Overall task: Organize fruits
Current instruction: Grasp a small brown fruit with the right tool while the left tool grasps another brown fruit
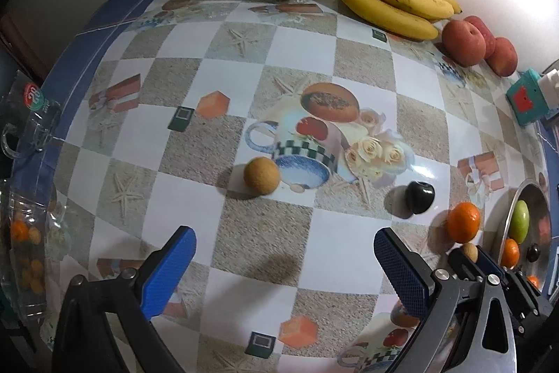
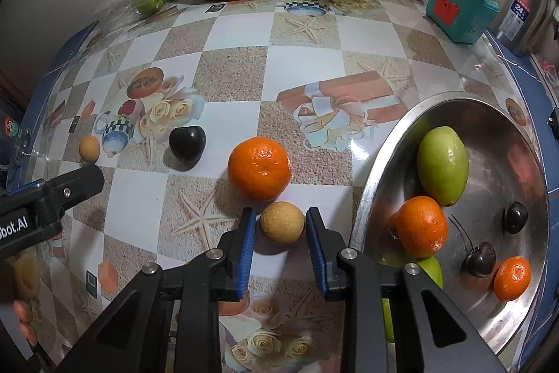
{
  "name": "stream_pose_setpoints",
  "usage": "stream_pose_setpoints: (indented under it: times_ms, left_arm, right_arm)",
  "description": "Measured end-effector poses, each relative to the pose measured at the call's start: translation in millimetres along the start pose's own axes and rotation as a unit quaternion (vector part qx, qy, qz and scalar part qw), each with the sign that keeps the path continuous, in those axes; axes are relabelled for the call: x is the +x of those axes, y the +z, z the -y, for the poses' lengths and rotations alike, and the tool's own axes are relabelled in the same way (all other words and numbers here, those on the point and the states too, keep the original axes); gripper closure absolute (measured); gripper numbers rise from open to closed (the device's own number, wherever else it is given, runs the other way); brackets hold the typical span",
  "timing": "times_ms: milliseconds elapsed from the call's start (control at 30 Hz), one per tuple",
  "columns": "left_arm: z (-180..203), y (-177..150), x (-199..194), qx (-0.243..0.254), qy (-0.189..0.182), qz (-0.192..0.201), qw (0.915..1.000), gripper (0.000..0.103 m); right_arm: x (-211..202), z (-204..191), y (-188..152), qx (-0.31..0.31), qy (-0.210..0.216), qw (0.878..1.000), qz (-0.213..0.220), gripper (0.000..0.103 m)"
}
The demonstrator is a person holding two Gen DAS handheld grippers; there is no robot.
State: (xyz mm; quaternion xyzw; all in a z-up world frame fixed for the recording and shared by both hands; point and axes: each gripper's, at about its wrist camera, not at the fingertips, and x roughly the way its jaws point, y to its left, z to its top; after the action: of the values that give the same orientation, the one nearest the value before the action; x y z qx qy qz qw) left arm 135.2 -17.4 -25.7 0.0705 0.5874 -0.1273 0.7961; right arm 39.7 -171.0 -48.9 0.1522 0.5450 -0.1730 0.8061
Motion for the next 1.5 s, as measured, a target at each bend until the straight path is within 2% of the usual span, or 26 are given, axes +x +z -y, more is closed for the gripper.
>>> stream_pose_setpoints:
  times_ms: [200, 467, 600, 700, 800, 900, 1400, 1500]
  left_arm:
    - [-20.1, 3.5, 2.6, -0.025, -0.009, 0.007, 0.9996, 0.0]
    - [-31.2, 13.0, -0.6, -0.026, -0.026, 0.03, 0.9989, 0.0]
    - [-39.9, 19.4, 0.6, -0.033, -0.035, 0.039, 0.9981, 0.003]
    - [-48.6, 23.1, 1.2, -0.042, -0.041, 0.044, 0.9973, 0.009]
    - [-54.8, 25.0, 4.1, -0.051, -0.047, 0.044, 0.9966, 0.01]
    - [-55.7, 25.0, 8.7, -0.054, -0.043, 0.036, 0.997, 0.019]
    - [-35.5, 21.0, 27.8, -0.034, -0.055, 0.014, 0.9978, 0.019]
    - [-33.8, 20.3, 31.2, -0.032, -0.057, 0.011, 0.9978, 0.025]
  right_arm:
    - [0.2, 2.4, 0.7, 0.012, 0.008, 1.0, 0.002, 0.076]
    - [0.2, 2.9, -0.5, 0.014, 0.008, 1.0, 0.002, 0.076]
    - [-0.4, 4.6, -0.3, 0.021, 0.01, 1.0, 0.001, 0.076]
    - [-2.4, 6.0, -0.4, 0.027, 0.012, 1.0, 0.001, 0.076]
    - [-6.3, 6.7, -0.1, 0.032, 0.016, 0.999, 0.004, 0.076]
    - [-13.5, 8.0, 1.6, 0.037, 0.024, 0.999, 0.013, 0.076]
    - [-29.9, 5.9, 4.7, 0.038, 0.024, 0.998, 0.032, 0.076]
    - [-28.6, 6.0, 4.3, 0.039, 0.024, 0.999, 0.029, 0.076]
